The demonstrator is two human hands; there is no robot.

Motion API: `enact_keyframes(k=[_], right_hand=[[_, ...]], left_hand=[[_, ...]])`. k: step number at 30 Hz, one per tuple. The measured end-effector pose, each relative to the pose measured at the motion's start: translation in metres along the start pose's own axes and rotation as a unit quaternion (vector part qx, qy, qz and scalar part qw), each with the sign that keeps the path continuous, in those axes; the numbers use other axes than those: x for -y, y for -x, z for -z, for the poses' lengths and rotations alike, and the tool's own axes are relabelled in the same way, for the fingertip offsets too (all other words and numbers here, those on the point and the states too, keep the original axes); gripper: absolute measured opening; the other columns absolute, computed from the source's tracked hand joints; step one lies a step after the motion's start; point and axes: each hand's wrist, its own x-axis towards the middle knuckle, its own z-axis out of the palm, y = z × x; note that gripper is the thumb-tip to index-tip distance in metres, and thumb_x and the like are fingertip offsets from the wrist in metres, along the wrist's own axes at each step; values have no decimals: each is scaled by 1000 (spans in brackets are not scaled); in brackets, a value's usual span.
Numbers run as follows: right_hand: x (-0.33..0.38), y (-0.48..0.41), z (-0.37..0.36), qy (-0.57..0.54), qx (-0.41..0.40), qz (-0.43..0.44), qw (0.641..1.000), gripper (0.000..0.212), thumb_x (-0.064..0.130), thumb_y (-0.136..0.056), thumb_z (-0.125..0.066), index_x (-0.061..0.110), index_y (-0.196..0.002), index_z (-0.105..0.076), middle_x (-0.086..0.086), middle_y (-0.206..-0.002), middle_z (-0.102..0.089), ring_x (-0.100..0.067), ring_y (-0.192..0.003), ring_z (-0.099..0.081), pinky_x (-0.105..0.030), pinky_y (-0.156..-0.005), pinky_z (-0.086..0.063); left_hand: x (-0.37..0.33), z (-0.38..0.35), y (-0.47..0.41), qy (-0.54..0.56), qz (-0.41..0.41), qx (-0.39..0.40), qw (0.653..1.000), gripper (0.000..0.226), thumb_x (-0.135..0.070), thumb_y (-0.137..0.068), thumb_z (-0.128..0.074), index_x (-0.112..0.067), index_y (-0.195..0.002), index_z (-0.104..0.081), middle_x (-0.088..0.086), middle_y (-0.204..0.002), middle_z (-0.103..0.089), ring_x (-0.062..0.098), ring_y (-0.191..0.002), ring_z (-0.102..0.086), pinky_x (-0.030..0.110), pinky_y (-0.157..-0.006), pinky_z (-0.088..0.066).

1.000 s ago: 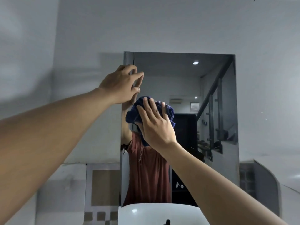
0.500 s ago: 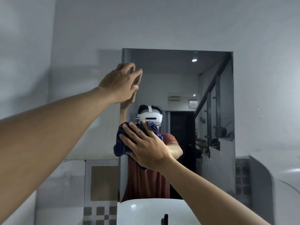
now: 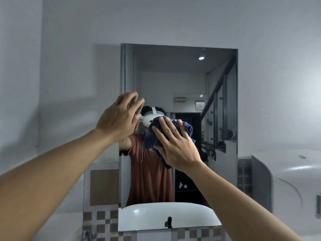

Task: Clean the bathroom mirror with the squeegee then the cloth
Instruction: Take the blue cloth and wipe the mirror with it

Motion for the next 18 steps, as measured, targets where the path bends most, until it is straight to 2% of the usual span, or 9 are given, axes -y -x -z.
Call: enact_keyframes(k=[4, 9, 15, 18], right_hand=[[-32, -7, 11, -16, -10, -91, 996, 63, 50, -103, -37, 18, -157, -32, -14, -167, -19, -30, -156, -15, -55, -124, -13], [-67, 2, 13, -10, -32, -173, 984, 65, 49, -102, -34, 17, -158, -28, -15, -168, -17, -30, -156, -12, -55, -125, -11], [-82, 10, 10, -31, -42, -232, 971, 64, 47, -104, -35, 17, -160, -24, -16, -168, -13, -31, -156, -9, -55, -126, -8], [-100, 53, 8, -39, -38, -301, 952, 65, 50, -104, -29, 18, -160, -23, -15, -169, -12, -31, -156, -9, -53, -126, -7]], left_hand=[[-8, -4, 6, -22, -15, -10, 1000, 54, -31, -96, -59, -6, -142, -50, 19, -143, -46, 34, -135, -42, 45, -99, -53], [-21, -8, 11, -5, -11, 16, 1000, 70, -46, -94, -59, -10, -151, -41, 17, -152, -38, 33, -143, -34, 46, -114, -40], [-14, -7, 14, -7, 20, 24, 1000, 71, -44, -93, -61, -12, -152, -38, 18, -155, -33, 35, -146, -31, 50, -117, -37], [-43, -16, 16, 5, 4, 41, 999, 70, -41, -92, -63, -11, -151, -40, 19, -154, -34, 36, -145, -32, 50, -117, -36]])
